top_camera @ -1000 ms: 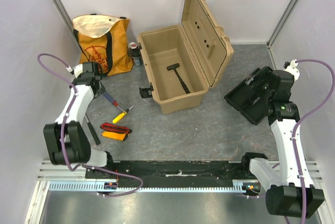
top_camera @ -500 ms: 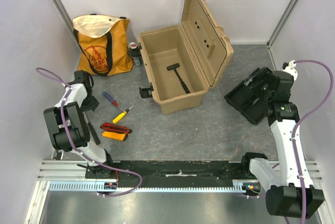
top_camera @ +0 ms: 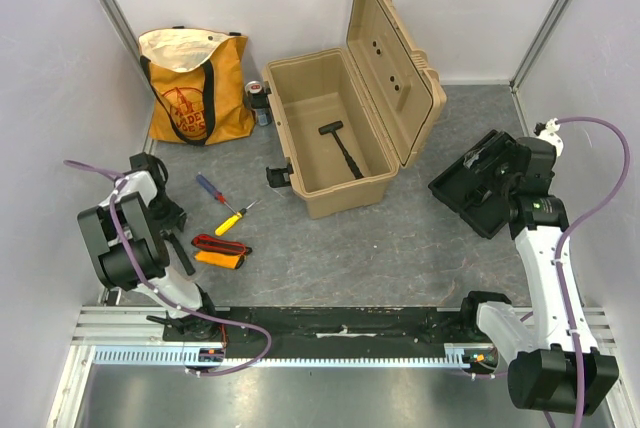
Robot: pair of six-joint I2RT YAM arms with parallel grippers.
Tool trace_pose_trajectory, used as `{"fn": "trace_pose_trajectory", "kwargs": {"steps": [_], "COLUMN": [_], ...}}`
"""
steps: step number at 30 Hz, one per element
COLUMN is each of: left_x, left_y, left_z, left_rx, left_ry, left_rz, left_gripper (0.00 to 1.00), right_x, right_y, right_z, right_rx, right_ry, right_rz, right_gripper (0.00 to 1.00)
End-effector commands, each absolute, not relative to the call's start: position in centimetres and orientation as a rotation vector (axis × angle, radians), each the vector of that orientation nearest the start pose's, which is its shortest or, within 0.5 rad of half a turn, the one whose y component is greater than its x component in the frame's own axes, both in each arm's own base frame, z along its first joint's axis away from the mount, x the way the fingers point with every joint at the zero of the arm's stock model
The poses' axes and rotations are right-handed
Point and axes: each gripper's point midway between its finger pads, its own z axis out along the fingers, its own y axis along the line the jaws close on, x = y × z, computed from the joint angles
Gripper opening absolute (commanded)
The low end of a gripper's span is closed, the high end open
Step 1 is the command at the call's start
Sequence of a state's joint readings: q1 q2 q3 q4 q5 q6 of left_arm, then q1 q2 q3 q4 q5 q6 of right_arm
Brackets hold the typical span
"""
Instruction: Pack the tool kit
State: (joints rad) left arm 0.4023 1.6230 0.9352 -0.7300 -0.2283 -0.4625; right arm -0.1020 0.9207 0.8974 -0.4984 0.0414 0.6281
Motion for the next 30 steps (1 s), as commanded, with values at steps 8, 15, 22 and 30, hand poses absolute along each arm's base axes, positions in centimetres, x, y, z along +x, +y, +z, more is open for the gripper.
{"fn": "trace_pose_trajectory", "kwargs": {"steps": [8,15,22,30], "left_x": [22.1,23.5,25.1,27.1], "left_y": [10.8,10.8,11.2,11.3], "left_z": [-0.4,1.1,4.4,12.1], "left_rx": [-1.306,-1.281,-1.186,-1.092], "left_ry": [2.763,2.701,2.612,2.385], "left_rz": [0.217,0.168,0.235,0.266], "left_gripper": [0.45,0.02,0.02,0.02], "right_x": [30.8,30.8,30.7,30.5], "right_y": [-2.0,-2.3,-2.4,-2.6], "right_z": [22.7,22.9,23.1,23.2], "right_rx": [0.777,0.781,0.785,0.788], "right_ry": [1.934,1.925,1.92,1.911], "right_rz": [0.238,0.222,0.22,0.21], "right_gripper": [0.79,0.79,0.79,0.79]}}
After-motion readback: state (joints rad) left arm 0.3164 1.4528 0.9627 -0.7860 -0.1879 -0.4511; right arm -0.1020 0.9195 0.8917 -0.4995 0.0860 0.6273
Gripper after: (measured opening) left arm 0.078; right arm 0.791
